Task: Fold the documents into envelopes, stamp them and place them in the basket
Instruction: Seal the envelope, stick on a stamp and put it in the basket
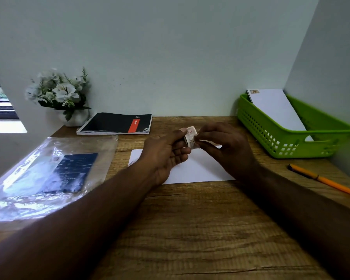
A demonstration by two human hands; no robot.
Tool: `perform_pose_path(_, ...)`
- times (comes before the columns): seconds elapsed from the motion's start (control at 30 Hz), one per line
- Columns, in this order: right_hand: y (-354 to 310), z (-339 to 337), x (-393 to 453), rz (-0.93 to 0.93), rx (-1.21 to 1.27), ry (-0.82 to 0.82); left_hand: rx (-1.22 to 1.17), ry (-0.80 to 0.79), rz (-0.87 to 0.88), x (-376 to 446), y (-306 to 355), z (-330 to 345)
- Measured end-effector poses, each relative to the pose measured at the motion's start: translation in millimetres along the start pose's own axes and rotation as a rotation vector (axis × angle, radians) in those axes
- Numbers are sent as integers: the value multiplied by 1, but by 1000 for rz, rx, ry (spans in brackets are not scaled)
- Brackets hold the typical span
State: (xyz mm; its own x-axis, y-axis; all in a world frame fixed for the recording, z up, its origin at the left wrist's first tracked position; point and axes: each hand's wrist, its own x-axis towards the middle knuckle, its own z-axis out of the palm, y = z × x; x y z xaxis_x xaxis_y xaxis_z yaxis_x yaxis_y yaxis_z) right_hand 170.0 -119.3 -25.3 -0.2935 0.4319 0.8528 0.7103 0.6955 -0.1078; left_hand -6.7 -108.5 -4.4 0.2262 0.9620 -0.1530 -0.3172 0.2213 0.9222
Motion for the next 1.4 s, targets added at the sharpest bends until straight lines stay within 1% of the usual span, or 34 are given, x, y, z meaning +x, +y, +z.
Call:
perform_pose_path(0.07,-2,0,0,120,104,15,-22,-3,0,0,-1,0)
perform_pose_path(0.13,-3,2,1,282,229,47,-21,-1,1,0,-2,0)
perform_pose_path(0.2,-1,3,0,369,299,57,-8,-6,7,0,-3,0)
perform_pose_path(0.27,1,3,0,352,283,51,4,-10,19,0,-4,0)
perform_pose_path(0.43,1,3,0,208,178,86,4,9,42,1,-4,1)
perform_pose_path(0.5,2,3,0,181,156,94,1,14,51,2,-4,1)
perform_pose_path(0.67,-3,-1,3,230,251,91,-7,21,80,0,-5,3)
perform_pose_path(0.77,-7,-1,4,350,319,92,-2,7,88,-1,-5,4)
perform_pose_path(0.83,-7,-1,4,387,322,93,-2,6,89,-2,-5,4)
perform_pose_path(0.97,-7,0,4,315,196,51,-11,15,91,-3,-4,5)
perform_pose_path(1.13,-6,4,3,304,130,8,-35,18,107,-2,-4,5)
perform_pose_path(1.3,-10,4,3,177,25,-26,-79,15,102,-3,-3,5)
perform_pose_path(1.4,-12,3,4,132,21,-52,-112,19,94,-1,0,3)
